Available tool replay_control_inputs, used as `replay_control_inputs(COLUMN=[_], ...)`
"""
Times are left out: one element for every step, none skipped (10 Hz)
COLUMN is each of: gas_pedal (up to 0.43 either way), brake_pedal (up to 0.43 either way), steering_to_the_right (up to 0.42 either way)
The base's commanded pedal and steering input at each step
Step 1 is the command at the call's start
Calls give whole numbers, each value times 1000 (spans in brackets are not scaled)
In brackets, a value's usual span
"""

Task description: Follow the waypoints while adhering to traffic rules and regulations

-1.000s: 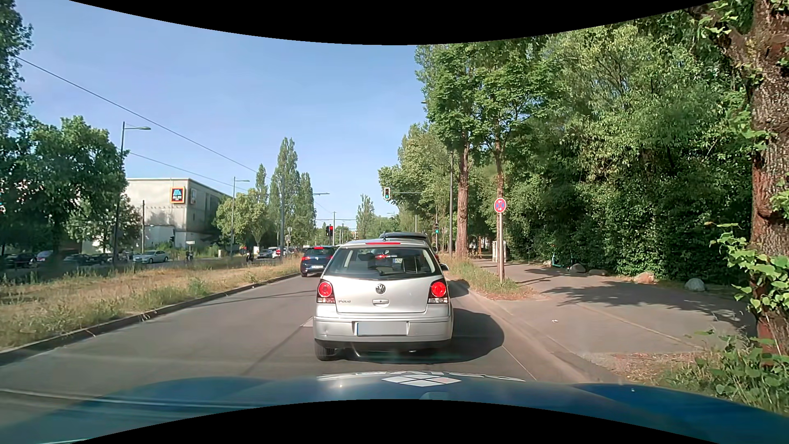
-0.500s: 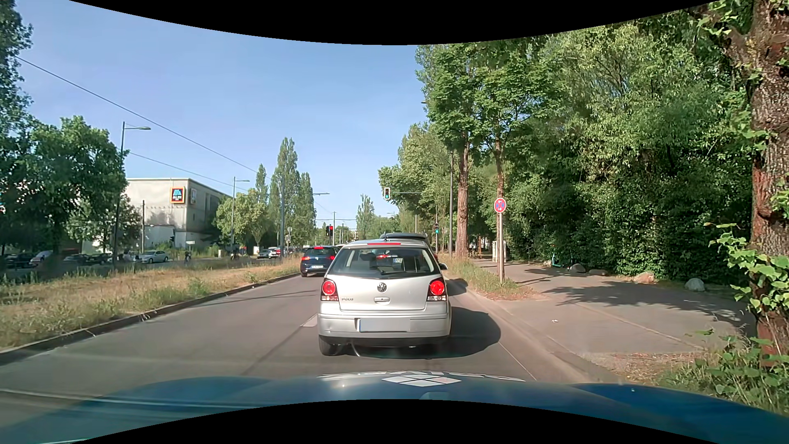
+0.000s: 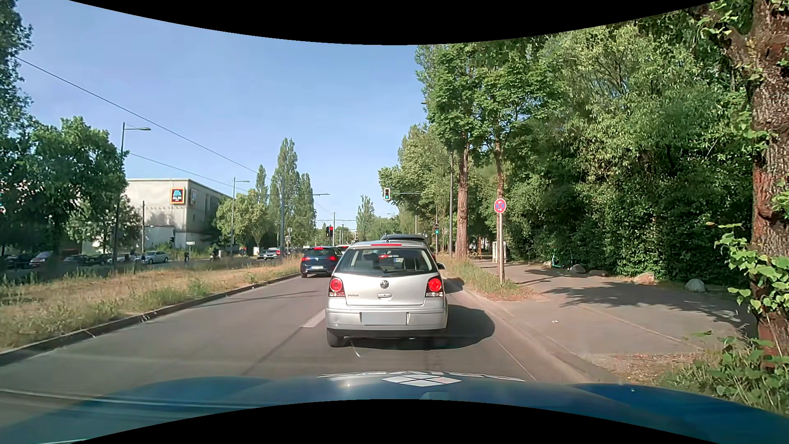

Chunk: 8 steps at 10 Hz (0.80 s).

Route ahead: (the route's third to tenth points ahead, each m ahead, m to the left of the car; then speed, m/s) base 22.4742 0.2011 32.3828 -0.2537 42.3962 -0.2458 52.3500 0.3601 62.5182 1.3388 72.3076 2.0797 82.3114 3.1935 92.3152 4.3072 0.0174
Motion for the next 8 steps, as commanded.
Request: replay_control_inputs(gas_pedal=[28,130,138,177,228,228,228,268], brake_pedal=[0,0,0,0,0,0,0,0], steering_to_the_right=[-7,-7,-7,-7,-8,-8,-10,-12])
